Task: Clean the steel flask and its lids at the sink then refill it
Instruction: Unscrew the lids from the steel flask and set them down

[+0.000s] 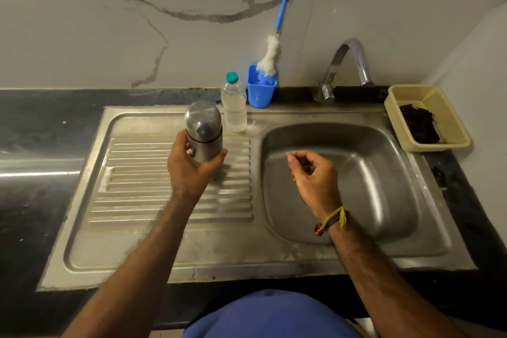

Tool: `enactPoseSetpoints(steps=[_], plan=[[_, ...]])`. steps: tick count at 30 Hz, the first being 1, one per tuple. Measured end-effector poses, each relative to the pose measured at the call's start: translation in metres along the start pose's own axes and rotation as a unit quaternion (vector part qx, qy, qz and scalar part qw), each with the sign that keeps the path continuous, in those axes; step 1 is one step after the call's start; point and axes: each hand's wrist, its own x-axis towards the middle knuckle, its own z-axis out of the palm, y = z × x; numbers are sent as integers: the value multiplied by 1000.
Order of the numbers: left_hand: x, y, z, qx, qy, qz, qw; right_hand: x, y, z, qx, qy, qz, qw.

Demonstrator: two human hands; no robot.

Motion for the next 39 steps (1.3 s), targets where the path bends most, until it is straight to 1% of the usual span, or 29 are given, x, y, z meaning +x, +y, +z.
enactPoseSetpoints(steps=[3, 5, 7, 8, 9, 10, 12, 13, 15, 17, 20, 22, 23, 24, 26, 27, 28, 30, 31, 34, 35, 37, 39], plan=[[-33, 12, -4, 14, -39, 27, 999, -11, -19, -12, 39, 6, -5, 999], [-58, 21, -4, 42, -68, 45, 996, -21, -37, -19, 75, -3, -18, 997], [-81, 32, -5, 83, -87, 63, 991, -30, -58, -25, 105, -43, -31, 993], [-90, 36, -7, 108, -98, 74, 987, -35, -69, -27, 102, -73, -32, 992], [-98, 38, -8, 136, -109, 88, 981, -39, -78, -28, 68, -102, -33, 992], [-105, 40, -10, 166, -122, 101, 973, -42, -84, -28, -3, -131, -38, 991], [-116, 41, -14, 215, -144, 116, 959, -45, -86, -28, -185, -171, -52, 966], [-119, 41, -17, 228, -151, 118, 955, -46, -85, -27, -235, -185, -54, 953], [-124, 42, -21, 239, -164, 117, 950, -49, -82, -30, -229, -200, -58, 951], [-129, 43, -25, 237, -179, 117, 948, -51, -81, -37, -181, -238, -96, 950], [-134, 44, -30, 214, -209, 107, 948, -46, -75, -54, -141, -336, -147, 920], [-139, 46, -31, 223, -223, 105, 943, -45, -72, -64, -152, -389, -135, 899], [-142, 46, -31, 228, -223, 103, 942, -47, -73, -66, -159, -400, -120, 894], [-145, 47, -30, 233, -220, 100, 942, -50, -75, -66, -168, -395, -104, 897], [-148, 50, -27, 236, -211, 91, 944, -53, -80, -65, -181, -348, -69, 918], [-150, 51, -26, 238, -208, 88, 945, -53, -81, -66, -175, -334, -69, 924], [-150, 52, -25, 242, -207, 86, 944, -53, -82, -66, -169, -341, -81, 921], [-153, 52, -23, 248, -209, 84, 942, -52, -85, -73, -160, -385, -101, 903], [-154, 53, -22, 251, -211, 85, 941, -52, -85, -76, -157, -396, -95, 900], [-156, 55, -19, 263, -216, 86, 936, -52, -87, -81, -167, -365, -53, 914], [-156, 56, -18, 265, -218, 86, 935, -51, -86, -81, -160, -369, -65, 913], [-157, 58, -16, 264, -220, 83, 935, -50, -83, -82, -124, -400, -79, 905], [-158, 58, -15, 258, -223, 80, 937, -52, -81, -82, -126, -390, -71, 909]])
